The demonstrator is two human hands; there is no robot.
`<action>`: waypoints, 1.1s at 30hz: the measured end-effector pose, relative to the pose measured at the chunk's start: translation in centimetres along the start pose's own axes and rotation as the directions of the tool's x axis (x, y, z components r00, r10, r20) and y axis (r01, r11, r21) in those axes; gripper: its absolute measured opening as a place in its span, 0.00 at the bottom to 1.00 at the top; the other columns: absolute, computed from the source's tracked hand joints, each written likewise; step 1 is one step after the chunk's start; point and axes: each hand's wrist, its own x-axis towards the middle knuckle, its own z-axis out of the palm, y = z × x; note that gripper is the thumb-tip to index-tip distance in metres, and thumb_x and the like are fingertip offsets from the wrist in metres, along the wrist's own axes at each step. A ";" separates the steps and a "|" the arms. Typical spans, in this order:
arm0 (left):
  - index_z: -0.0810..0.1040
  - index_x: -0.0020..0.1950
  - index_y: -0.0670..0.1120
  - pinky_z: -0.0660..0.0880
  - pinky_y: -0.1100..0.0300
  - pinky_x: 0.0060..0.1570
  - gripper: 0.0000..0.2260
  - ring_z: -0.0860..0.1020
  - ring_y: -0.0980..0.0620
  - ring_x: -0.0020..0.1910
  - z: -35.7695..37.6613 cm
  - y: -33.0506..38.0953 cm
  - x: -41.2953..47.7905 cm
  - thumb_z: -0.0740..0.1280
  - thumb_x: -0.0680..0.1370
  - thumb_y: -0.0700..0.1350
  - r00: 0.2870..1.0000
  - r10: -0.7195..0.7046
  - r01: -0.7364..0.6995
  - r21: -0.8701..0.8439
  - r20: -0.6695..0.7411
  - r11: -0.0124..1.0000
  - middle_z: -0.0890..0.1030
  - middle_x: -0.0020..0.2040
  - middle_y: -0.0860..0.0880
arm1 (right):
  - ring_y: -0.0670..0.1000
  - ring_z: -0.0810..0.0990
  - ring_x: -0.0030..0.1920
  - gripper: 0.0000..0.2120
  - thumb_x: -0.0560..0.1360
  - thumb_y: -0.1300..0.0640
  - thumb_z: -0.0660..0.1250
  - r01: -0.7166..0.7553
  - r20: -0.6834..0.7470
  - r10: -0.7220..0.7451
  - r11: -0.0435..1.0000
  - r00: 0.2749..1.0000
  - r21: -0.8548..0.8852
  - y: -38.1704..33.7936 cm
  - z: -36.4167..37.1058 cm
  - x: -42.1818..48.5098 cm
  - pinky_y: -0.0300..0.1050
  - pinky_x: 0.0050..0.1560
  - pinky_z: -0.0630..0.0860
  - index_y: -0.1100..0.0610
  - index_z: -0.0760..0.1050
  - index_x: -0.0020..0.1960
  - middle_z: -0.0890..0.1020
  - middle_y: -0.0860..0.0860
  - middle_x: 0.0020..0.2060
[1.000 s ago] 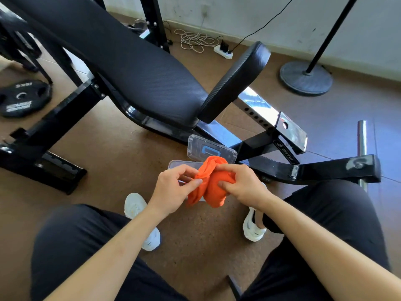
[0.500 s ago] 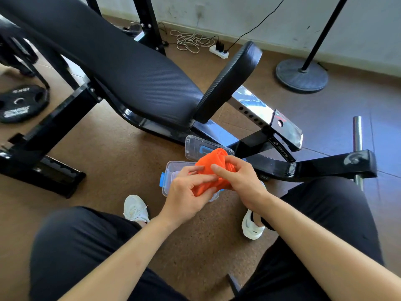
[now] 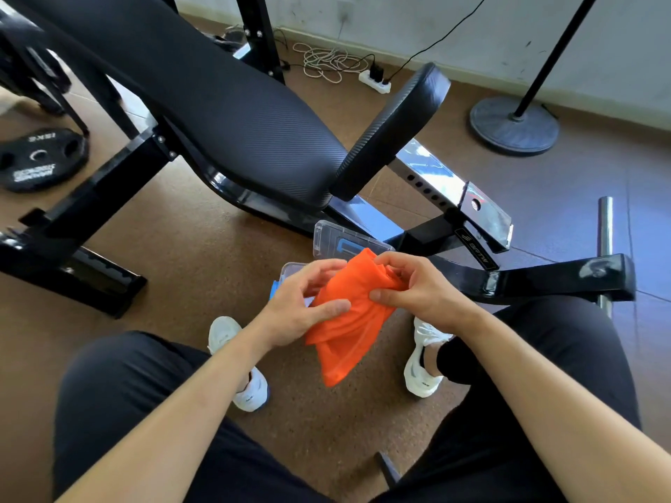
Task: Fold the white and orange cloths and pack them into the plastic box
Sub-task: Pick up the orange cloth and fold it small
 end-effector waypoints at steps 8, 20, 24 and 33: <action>0.75 0.66 0.51 0.76 0.66 0.53 0.28 0.81 0.60 0.55 1.4 -0.5 0.1 0.80 0.68 0.49 0.994 -0.093 0.095 0.026 -0.060 0.995 0.82 0.56 0.55 | 0.49 0.82 0.45 0.16 0.71 0.63 0.77 -0.016 -0.343 -0.051 0.982 0.938 -0.190 1.2 0.8 0.7 0.46 0.48 0.81 0.50 0.78 0.54 0.84 0.50 0.49; 0.74 0.63 0.55 0.78 0.52 0.50 0.27 0.81 0.51 0.52 2.6 -0.4 0.0 0.77 0.68 0.58 0.826 -0.055 0.251 0.279 -0.561 0.927 0.83 0.55 0.54 | 0.41 0.82 0.55 0.31 0.71 0.61 0.77 -0.044 -0.334 -0.030 0.976 0.942 -0.212 -0.3 7.5 -0.4 0.38 0.53 0.80 0.49 0.72 0.71 0.80 0.43 0.59; 0.74 0.65 0.54 0.75 0.59 0.48 0.28 0.80 0.55 0.50 2.8 -0.2 -0.2 0.78 0.68 0.58 0.842 -0.065 0.217 0.226 -0.535 0.950 0.82 0.56 0.56 | 0.42 0.79 0.60 0.37 0.70 0.55 0.77 -0.111 -0.338 0.045 0.978 0.940 -0.178 0.0 7.9 -0.3 0.41 0.59 0.78 0.48 0.67 0.75 0.77 0.45 0.65; 0.71 0.74 0.50 0.78 0.56 0.61 0.30 0.79 0.55 0.59 3.2 -4.2 1.3 0.76 0.74 0.47 0.969 -0.121 0.148 0.114 -0.216 0.982 0.77 0.66 0.50 | 0.53 0.83 0.56 0.32 0.71 0.56 0.78 -0.258 -0.350 0.264 0.964 0.899 0.065 5.0 5.2 3.3 0.57 0.57 0.82 0.48 0.70 0.71 0.80 0.50 0.62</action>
